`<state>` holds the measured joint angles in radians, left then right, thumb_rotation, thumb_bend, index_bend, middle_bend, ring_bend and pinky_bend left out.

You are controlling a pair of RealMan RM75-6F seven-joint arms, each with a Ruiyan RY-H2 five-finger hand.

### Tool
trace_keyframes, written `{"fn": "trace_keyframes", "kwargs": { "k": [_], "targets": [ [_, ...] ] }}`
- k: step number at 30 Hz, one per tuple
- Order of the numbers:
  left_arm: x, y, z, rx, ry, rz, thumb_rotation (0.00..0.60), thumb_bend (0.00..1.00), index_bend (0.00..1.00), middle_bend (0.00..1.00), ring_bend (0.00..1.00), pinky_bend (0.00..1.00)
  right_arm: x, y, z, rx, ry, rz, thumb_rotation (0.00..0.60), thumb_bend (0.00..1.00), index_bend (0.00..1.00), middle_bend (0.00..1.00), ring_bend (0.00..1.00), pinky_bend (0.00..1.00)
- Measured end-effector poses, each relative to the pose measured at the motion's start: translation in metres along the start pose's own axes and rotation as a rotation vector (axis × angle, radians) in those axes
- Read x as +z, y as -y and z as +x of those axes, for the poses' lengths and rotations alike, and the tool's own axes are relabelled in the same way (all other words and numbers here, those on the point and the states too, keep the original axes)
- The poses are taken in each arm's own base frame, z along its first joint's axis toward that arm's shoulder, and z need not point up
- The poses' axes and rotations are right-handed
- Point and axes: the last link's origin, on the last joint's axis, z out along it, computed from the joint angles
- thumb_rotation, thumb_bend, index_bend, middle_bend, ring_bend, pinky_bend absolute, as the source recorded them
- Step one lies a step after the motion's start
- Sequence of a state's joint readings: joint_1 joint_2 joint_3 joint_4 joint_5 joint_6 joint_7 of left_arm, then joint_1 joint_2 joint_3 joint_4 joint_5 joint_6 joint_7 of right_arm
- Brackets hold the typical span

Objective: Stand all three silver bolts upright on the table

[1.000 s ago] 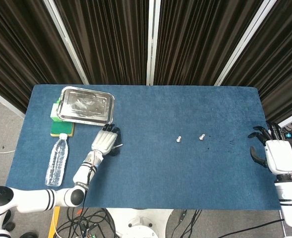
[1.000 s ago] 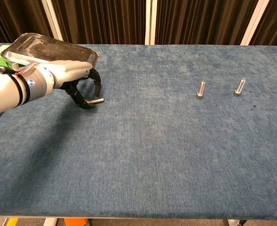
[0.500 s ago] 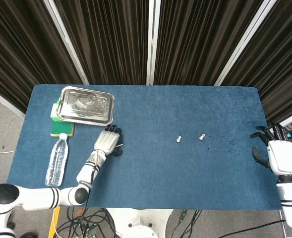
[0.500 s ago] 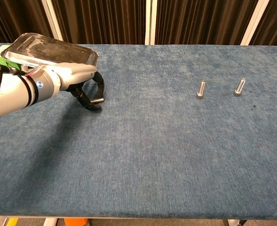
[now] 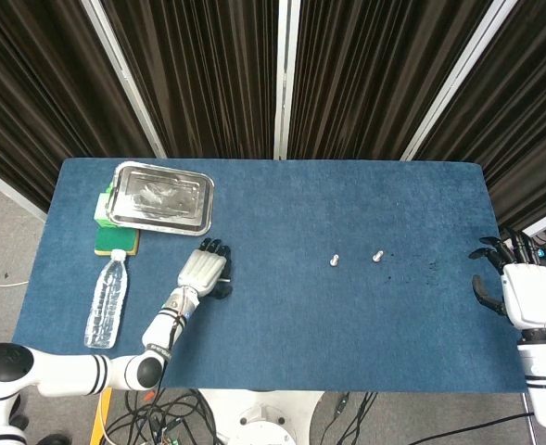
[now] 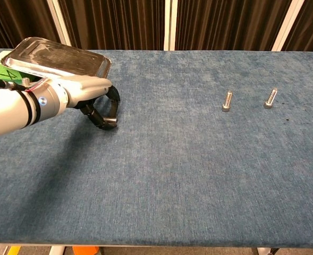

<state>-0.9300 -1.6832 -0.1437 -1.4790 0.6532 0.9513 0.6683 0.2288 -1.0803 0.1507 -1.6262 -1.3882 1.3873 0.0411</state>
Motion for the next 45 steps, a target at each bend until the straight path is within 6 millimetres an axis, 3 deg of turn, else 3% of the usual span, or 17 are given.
{"fn": "trace_keyframes", "kwargs": {
  "k": [5,11,27,36,45],
  "targets": [
    [0.001,0.003,-0.001,0.005,-0.013,0.011,0.570,0.34,0.50,0.15,0.02,0.00,-0.001,0.000,0.000,0.001,-0.003,-0.005,0.600,0.38,0.37,0.22,0.00,0.00],
    [0.001,0.004,-0.002,0.011,-0.020,0.015,0.600,0.34,0.51,0.15,0.02,0.00,-0.002,0.000,0.000,0.002,-0.001,-0.005,0.600,0.38,0.37,0.22,0.00,0.00],
    [0.001,0.000,0.001,-0.087,-0.053,-0.002,0.600,0.37,0.55,0.16,0.02,0.00,-0.003,0.000,0.003,0.005,-0.015,-0.016,0.600,0.38,0.37,0.22,0.00,0.00],
    [0.001,0.004,0.006,-0.289,-0.067,-0.021,0.600,0.37,0.54,0.16,0.02,0.00,-0.003,0.000,0.003,0.006,-0.013,-0.018,0.600,0.38,0.37,0.22,0.00,0.00],
    [0.007,0.018,-0.001,-0.437,-0.112,-0.033,0.600,0.37,0.54,0.16,0.02,0.00,-0.004,0.001,0.003,0.005,-0.012,-0.017,0.600,0.38,0.37,0.22,0.00,0.00]
  ]
}}
